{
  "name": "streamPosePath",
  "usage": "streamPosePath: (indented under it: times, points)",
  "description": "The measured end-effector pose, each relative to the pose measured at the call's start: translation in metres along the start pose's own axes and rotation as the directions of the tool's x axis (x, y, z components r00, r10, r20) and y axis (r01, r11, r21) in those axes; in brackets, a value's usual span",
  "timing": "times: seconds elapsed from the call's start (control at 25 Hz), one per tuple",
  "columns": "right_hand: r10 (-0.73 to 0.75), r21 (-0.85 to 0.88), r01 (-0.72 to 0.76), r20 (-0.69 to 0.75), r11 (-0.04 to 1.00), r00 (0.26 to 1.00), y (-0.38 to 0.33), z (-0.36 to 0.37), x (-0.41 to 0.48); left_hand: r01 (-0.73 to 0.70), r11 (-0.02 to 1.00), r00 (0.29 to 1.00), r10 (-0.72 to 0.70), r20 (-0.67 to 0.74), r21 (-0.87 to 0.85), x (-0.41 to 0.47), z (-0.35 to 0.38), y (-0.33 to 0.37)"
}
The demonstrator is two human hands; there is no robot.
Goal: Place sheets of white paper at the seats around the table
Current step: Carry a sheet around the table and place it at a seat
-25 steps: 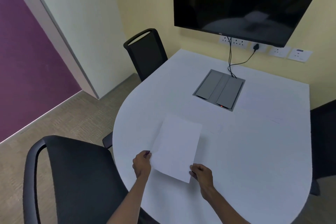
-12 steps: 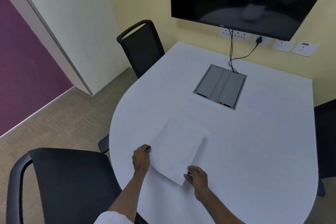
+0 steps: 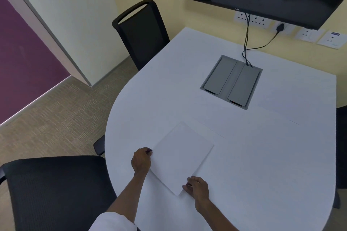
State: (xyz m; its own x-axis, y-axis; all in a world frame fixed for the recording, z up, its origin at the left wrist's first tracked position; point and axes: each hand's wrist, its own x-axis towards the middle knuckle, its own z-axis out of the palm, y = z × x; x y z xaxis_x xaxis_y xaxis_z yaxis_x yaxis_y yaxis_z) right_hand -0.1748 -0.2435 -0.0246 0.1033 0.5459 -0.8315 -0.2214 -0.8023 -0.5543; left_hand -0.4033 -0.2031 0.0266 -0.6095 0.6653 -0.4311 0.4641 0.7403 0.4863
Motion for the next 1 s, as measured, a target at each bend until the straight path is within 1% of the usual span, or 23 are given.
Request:
streamPosePath:
  times: [0.24,0.48,0.68,1.0]
  points:
    - [0.017,-0.066,-0.018,-0.027,0.998,0.999,0.003,0.022,0.009,0.011,1.000,1.000,-0.011,-0.013,0.010,0.021,0.005,0.002]
    - [0.021,-0.062,-0.025,-0.055,0.998,0.998,-0.003,0.031,0.015,-0.006,0.998,1.000,0.008,-0.020,0.062,0.036,0.011,0.003]
    - [0.016,-0.083,-0.020,-0.050,0.996,0.999,-0.002,0.031,0.017,0.008,0.995,1.000,-0.005,-0.030,0.100,0.047,0.014,0.003]
    - [0.002,-0.102,-0.011,-0.086,0.995,0.996,0.001,0.039,0.021,0.018,0.990,0.998,-0.011,-0.057,0.137,0.058,0.014,-0.003]
